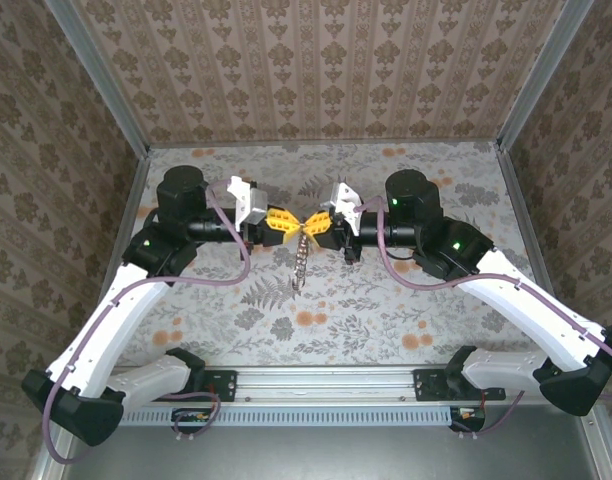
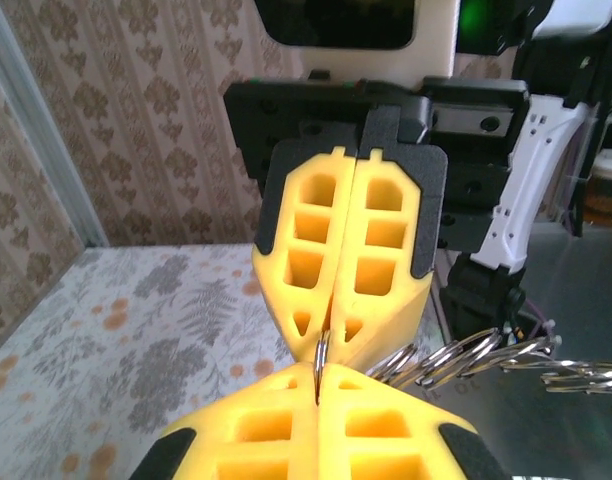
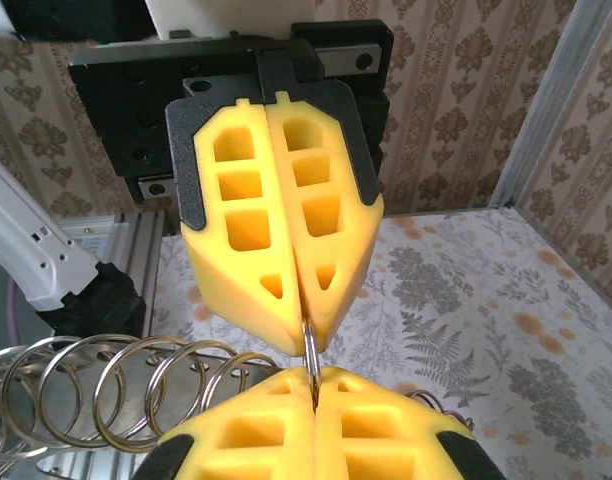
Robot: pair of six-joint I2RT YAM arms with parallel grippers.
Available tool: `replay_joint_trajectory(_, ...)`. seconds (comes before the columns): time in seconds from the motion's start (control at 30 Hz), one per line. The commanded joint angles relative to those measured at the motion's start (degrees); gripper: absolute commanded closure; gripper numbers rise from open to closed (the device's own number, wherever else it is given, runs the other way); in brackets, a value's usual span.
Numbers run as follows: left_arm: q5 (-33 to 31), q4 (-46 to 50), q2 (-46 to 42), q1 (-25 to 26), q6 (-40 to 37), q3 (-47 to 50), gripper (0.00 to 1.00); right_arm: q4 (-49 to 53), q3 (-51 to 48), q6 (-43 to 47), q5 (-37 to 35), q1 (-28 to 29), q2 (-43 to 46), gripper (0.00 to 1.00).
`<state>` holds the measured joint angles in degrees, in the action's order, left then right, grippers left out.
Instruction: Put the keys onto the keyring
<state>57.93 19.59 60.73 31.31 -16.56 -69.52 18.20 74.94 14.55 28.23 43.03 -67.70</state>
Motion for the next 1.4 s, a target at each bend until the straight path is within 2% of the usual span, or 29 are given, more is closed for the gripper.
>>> replay_joint_trajectory(0.0,-7.84,12.36,0.71,2.7,-8.72,-6.78,0.82,4.01,1.93,4.26,-5.03,-0.27,0.38,1.0)
replay_joint_trajectory(0.07,-15.07,17.93,2.03,5.83,-12.24,-9.37,0.73,5.48,2.48,6.2,-6.59,-0.21,0.14,1.0)
replay_joint_trajectory(0.17,-23.71,22.22,3.68,8.67,-15.35,-11.99,0.69,6.54,2.91,8.59,-7.38,-0.15,0.16,1.0)
replay_joint_trajectory(0.47,-28.43,21.42,6.25,11.0,-16.44,-13.38,0.67,7.84,3.08,10.4,-6.04,-0.02,0.82,1.0)
replay_joint_trajectory(0.7,-29.81,22.88,7.83,12.69,-17.19,-14.42,0.68,8.13,3.22,10.73,-6.26,0.06,0.23,1.0)
replay_joint_trajectory(0.9,-29.46,22.25,7.91,13.16,-16.79,-13.83,0.82,8.59,3.87,11.07,-6.51,0.05,-0.62,1.0)
replay_joint_trajectory(0.97,-29.12,22.49,8.15,13.13,-16.89,-13.88,0.98,8.87,4.23,11.2,-6.74,0.13,-0.98,1.0)
replay_joint_trajectory(1.0,-28.83,22.67,8.17,13.14,-16.95,-13.85,1.0,8.96,4.3,11.25,-6.87,0.12,-1.1,1.0)
replay_joint_trajectory(1.17,-25.07,20.93,6.87,11.7,-16.06,-12.74,1.0,9.09,3.86,11.12,-7.48,0.29,-0.77,1.0)
replay_joint_trajectory(1.27,-17.36,14.77,3.89,7.74,-11.85,-9.86,1.0,8.78,2.36,10.96,-7.4,0.28,0.48,0.99)
replay_joint_trajectory(1.37,-9.0,8.03,1.5,3.56,-6.89,-7.01,1.0,8.85,1.31,10.47,-6.63,0.27,1.32,0.89)
